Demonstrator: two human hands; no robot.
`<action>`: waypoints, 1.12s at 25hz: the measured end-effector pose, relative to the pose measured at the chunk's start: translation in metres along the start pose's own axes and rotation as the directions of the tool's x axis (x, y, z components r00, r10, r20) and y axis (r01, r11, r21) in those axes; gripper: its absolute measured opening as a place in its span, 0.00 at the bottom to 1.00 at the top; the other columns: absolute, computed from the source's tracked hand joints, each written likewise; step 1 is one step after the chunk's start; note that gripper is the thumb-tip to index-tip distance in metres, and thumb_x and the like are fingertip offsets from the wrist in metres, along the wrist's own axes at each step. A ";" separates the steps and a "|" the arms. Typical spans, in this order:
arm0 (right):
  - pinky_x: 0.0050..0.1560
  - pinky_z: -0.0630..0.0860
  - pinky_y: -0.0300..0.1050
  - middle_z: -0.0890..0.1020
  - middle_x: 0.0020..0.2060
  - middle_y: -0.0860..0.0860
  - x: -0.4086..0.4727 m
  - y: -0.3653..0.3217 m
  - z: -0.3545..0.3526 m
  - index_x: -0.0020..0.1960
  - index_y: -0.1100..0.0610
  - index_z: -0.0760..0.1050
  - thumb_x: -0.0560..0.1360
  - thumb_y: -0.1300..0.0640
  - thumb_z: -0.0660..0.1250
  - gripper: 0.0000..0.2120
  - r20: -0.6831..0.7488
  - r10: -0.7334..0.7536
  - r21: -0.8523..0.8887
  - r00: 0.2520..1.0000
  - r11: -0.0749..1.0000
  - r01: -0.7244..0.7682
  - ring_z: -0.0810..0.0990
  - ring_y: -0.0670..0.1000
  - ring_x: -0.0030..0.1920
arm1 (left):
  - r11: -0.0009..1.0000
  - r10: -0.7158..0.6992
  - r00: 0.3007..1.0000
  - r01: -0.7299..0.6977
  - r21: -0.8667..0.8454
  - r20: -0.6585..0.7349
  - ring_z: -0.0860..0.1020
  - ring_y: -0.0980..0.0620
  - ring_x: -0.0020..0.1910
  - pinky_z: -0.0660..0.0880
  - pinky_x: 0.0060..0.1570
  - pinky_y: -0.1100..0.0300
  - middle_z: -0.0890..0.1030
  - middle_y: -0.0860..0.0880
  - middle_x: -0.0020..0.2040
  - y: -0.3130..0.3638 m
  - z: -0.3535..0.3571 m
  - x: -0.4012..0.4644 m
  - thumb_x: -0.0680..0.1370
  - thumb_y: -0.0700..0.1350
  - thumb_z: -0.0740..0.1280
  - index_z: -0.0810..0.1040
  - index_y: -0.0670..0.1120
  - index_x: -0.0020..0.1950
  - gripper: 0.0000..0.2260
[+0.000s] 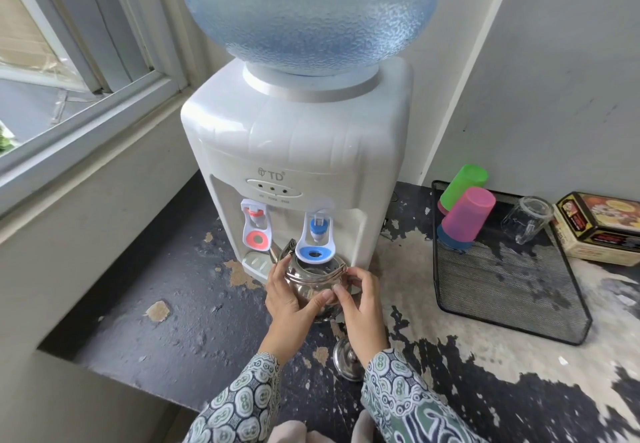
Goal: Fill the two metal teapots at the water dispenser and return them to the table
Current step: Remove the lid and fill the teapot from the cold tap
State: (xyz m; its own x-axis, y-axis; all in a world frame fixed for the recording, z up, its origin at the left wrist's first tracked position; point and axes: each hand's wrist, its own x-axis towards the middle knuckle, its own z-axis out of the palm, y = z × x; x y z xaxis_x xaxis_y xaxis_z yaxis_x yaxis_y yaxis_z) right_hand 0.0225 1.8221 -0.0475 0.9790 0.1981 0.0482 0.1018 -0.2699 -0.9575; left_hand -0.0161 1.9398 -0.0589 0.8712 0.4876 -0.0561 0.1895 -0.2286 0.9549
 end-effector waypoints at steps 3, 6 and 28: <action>0.62 0.70 0.46 0.72 0.56 0.53 0.000 0.003 -0.001 0.56 0.50 0.67 0.74 0.57 0.66 0.13 0.014 0.016 0.017 1.000 1.000 -0.016 0.72 0.50 0.58 | 1.000 0.021 1.000 -0.021 0.024 -0.003 0.67 0.39 0.66 0.60 0.70 0.42 0.58 0.56 0.63 0.004 0.000 -0.002 0.55 0.74 0.66 0.49 0.77 0.57 0.37; 0.60 0.70 0.43 0.73 0.55 0.54 0.001 0.003 -0.001 0.55 0.50 0.68 0.73 0.58 0.66 0.13 0.011 0.004 0.024 1.000 1.000 -0.005 0.73 0.50 0.57 | 0.999 0.023 1.000 -0.022 0.033 -0.009 0.63 0.42 0.68 0.57 0.70 0.43 0.59 0.52 0.65 0.008 -0.001 -0.002 0.56 0.71 0.66 0.51 0.74 0.57 0.35; 0.56 0.68 0.35 0.72 0.54 0.51 0.001 0.001 0.000 0.55 0.50 0.68 0.73 0.59 0.66 0.13 0.003 -0.009 0.046 1.000 0.999 0.008 0.73 0.47 0.56 | 0.999 0.016 1.000 -0.017 0.043 0.015 0.58 0.49 0.68 0.56 0.72 0.44 0.59 0.51 0.65 0.013 -0.004 -0.006 0.57 0.68 0.65 0.52 0.74 0.56 0.32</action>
State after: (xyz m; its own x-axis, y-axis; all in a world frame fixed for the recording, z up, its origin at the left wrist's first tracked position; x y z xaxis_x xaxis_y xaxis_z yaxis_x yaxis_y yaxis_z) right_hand 0.0234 1.8217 -0.0485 0.9775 0.2033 0.0556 0.1018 -0.2247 -0.9691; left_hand -0.0206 1.9376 -0.0447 0.8810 0.4709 -0.0453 0.1941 -0.2724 0.9424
